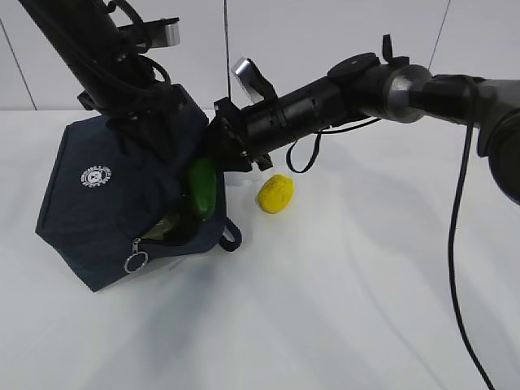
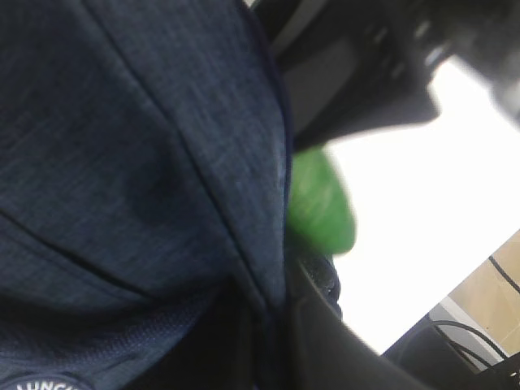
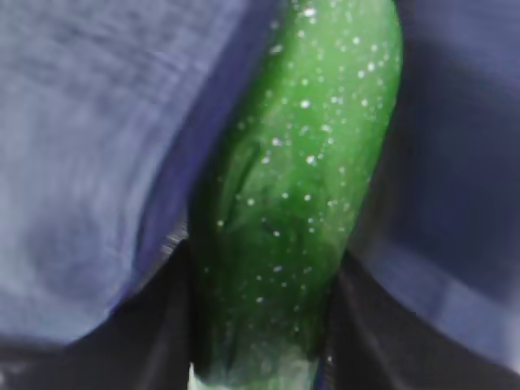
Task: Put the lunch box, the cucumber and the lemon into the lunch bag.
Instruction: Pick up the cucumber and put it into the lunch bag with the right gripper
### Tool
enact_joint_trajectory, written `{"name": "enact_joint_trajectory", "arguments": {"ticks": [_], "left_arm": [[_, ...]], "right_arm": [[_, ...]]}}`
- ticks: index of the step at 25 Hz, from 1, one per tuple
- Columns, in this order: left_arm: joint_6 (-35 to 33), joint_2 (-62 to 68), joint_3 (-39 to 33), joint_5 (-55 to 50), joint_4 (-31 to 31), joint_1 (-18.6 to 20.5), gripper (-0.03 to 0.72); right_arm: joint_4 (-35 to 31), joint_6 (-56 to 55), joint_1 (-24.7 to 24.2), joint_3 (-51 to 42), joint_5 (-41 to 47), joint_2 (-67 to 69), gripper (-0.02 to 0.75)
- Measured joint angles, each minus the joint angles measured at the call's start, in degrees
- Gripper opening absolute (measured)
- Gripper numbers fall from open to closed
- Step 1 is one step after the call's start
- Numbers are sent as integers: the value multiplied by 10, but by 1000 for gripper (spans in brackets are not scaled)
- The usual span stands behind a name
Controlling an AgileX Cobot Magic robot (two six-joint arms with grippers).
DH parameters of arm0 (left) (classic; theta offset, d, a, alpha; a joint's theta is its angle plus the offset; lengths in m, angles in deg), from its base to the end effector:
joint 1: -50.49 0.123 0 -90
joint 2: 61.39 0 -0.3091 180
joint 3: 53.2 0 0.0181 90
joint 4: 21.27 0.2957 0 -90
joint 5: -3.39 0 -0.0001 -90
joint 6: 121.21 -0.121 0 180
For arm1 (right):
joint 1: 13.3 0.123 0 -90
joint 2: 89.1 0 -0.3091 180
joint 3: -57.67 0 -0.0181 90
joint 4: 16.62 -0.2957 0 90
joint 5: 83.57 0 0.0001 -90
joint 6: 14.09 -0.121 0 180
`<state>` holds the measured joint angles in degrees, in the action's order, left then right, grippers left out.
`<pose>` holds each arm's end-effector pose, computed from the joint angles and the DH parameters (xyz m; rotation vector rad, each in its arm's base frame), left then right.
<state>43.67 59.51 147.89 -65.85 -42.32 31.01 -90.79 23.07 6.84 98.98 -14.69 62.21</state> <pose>0.4365 -0.1975 0.2443 0.7299 2.8259 -0.5351 0.5124 0.3036 0.1434 -0.5842 2.3816 1.6556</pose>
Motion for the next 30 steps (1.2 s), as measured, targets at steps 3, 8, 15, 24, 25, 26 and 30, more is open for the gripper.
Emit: {"name": "enact_joint_trajectory", "arguments": {"ticks": [3, 8, 15, 24, 25, 26, 30], "left_arm": [[0, 0, 0, 0, 0, 0, 18], [0, 0, 0, 1, 0, 0, 18], [0, 0, 1, 1, 2, 0, 18], [0, 0, 3, -4, 10, 0, 18], [0, 0, 3, -4, 10, 0, 18], [0, 0, 3, -4, 10, 0, 18], [0, 0, 3, -4, 10, 0, 18]], "right_arm": [[-56, 18, 12, 0, -1, 14, 307], [-85, 35, 21, 0, -4, 36, 372], [-107, 46, 23, 0, -8, 38, 492], [-130, 66, 30, -1, -19, 40, 547], [-129, 67, 30, -1, -19, 40, 547], [-126, 67, 30, -1, -19, 40, 548], [-116, 64, 19, -1, -17, 40, 550]]}}
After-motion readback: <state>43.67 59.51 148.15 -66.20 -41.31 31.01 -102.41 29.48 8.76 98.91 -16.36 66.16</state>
